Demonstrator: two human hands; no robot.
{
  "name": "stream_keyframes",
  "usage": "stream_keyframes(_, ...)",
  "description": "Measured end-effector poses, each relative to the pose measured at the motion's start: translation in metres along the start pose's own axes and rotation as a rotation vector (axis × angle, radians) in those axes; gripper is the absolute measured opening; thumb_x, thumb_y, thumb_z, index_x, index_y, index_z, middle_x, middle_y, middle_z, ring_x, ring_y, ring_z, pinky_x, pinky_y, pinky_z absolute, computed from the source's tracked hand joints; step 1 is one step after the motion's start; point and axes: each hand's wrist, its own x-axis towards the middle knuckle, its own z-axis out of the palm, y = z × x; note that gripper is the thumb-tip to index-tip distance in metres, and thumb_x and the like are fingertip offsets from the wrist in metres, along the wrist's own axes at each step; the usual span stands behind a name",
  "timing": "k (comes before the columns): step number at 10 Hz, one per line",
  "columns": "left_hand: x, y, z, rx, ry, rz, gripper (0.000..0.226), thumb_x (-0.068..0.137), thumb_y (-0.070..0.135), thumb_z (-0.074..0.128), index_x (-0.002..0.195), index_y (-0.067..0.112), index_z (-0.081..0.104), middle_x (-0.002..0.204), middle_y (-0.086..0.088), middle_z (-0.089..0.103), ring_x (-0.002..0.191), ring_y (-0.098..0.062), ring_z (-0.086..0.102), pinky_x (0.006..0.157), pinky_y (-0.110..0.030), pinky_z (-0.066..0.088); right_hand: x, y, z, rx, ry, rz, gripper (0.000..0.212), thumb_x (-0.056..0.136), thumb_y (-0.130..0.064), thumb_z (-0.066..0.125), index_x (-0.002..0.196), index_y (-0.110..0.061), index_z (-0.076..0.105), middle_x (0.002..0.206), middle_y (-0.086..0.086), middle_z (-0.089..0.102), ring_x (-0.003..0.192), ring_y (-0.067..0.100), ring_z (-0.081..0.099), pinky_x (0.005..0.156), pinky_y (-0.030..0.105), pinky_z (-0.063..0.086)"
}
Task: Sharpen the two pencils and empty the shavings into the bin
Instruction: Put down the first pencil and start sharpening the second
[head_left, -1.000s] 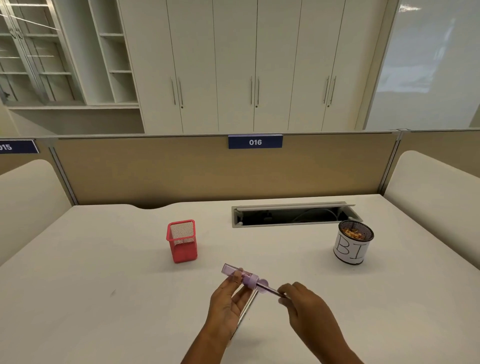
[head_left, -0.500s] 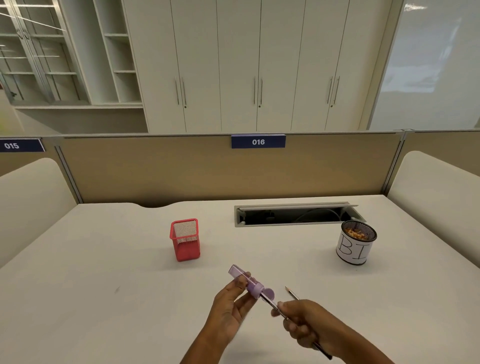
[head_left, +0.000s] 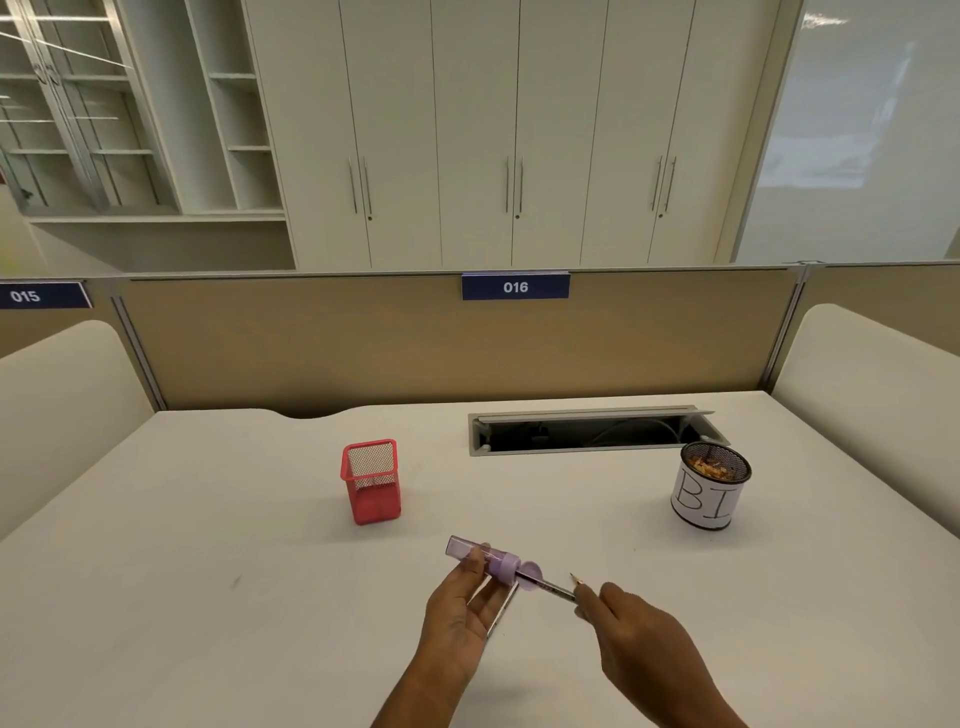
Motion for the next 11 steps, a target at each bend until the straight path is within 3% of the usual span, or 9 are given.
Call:
stream_keyframes(1,0.001,0.000,0.001,0.032,0.001,0.023,0.012,0.090,0.005,0.051,0.089,-0.002,0.062,0.081,-0.017,0.068,0.057,-0.021,0.071,0.056,-0.027,0.060,0.006,-0.008,-0.008,0.494,-0.309,0.393,0.028,0.092,-0.020,0.042,0.068,-0.025,0.055,0.038,-0.003,0.041,0.033,0.008,0.037,0.037,0.012,0.017)
stream_keyframes(2,0.000,0.004,0.002,0.071,-0.022,0.024,0.015,0.091,0.005,0.050,0.086,-0.002,0.062,0.068,-0.012,0.072,0.055,-0.020,0.070,0.050,-0.025,0.058,0.016,-0.001,-0.018,1.460,-0.589,1.104,0.031,0.092,-0.013,0.047,0.065,-0.011,0.061,0.040,-0.006,0.031,0.029,0.005,0.021,0.030,0.011,0.014)
stream_keyframes(3,0.000,0.007,0.004,0.091,-0.024,0.026,0.016,0.091,0.005,0.050,0.086,-0.003,0.062,0.066,-0.012,0.071,0.055,-0.021,0.070,0.048,-0.025,0.057,0.021,-0.004,-0.026,1.513,-0.655,1.140,0.028,0.094,-0.018,0.047,0.072,-0.005,0.058,0.042,-0.003,0.033,0.029,0.004,0.020,0.029,0.010,0.012)
stream_keyframes(5,0.003,0.003,0.005,0.025,0.001,0.030,0.011,0.089,0.003,0.053,0.091,-0.004,0.061,0.065,-0.013,0.072,0.057,-0.023,0.071,0.050,-0.027,0.058,0.016,-0.002,-0.013,0.389,-0.181,0.310,0.015,0.082,-0.019,0.060,0.076,-0.026,0.048,0.057,-0.008,0.053,0.045,0.002,0.049,0.045,0.011,0.033)
stream_keyframes(6,0.003,-0.001,0.008,-0.001,-0.002,0.016,0.011,0.089,0.004,0.052,0.089,-0.002,0.062,0.066,-0.014,0.073,0.057,-0.023,0.071,0.054,-0.028,0.059,0.010,0.001,-0.008,0.002,0.039,0.015,0.021,0.095,-0.021,0.031,0.079,-0.021,0.044,0.049,-0.002,0.052,0.037,0.011,0.048,0.032,0.020,0.030)
stream_keyframes(7,0.001,-0.004,0.011,-0.005,-0.007,0.020,0.012,0.090,0.005,0.051,0.089,0.000,0.063,0.078,-0.016,0.070,0.058,-0.022,0.071,0.055,-0.028,0.059,0.010,-0.007,-0.010,-0.030,0.005,0.035,0.045,0.098,-0.022,0.025,0.073,-0.017,0.062,0.047,-0.004,0.049,0.037,0.016,0.047,0.034,0.021,0.025)
stream_keyframes(8,0.000,-0.003,0.010,0.030,-0.024,0.025,0.014,0.091,0.005,0.050,0.092,0.000,0.063,0.078,-0.013,0.071,0.058,-0.020,0.071,0.056,-0.026,0.059,0.020,-0.012,-0.022,0.752,-0.389,0.647,0.033,0.091,-0.014,0.047,0.064,-0.014,0.065,0.046,-0.006,0.039,0.041,0.012,0.036,0.043,0.021,0.025)
stream_keyframes(9,-0.002,0.003,0.010,0.064,-0.044,0.006,0.016,0.092,0.006,0.049,0.089,0.000,0.063,0.066,-0.009,0.073,0.056,-0.019,0.071,0.053,-0.025,0.059,0.022,-0.003,-0.027,1.603,-0.636,1.195,0.033,0.091,-0.013,0.048,0.062,-0.005,0.062,0.043,-0.003,0.032,0.028,0.005,0.021,0.028,0.009,0.015)
stream_keyframes(11,0.002,-0.003,0.007,0.038,-0.001,0.006,0.014,0.090,0.005,0.051,0.094,-0.003,0.062,0.080,-0.015,0.071,0.060,-0.023,0.071,0.058,-0.029,0.059,0.026,-0.009,-0.027,0.991,-0.451,0.730,0.022,0.083,-0.039,0.060,0.082,-0.017,0.056,0.062,-0.004,0.056,0.045,0.006,0.046,0.046,0.015,0.034)
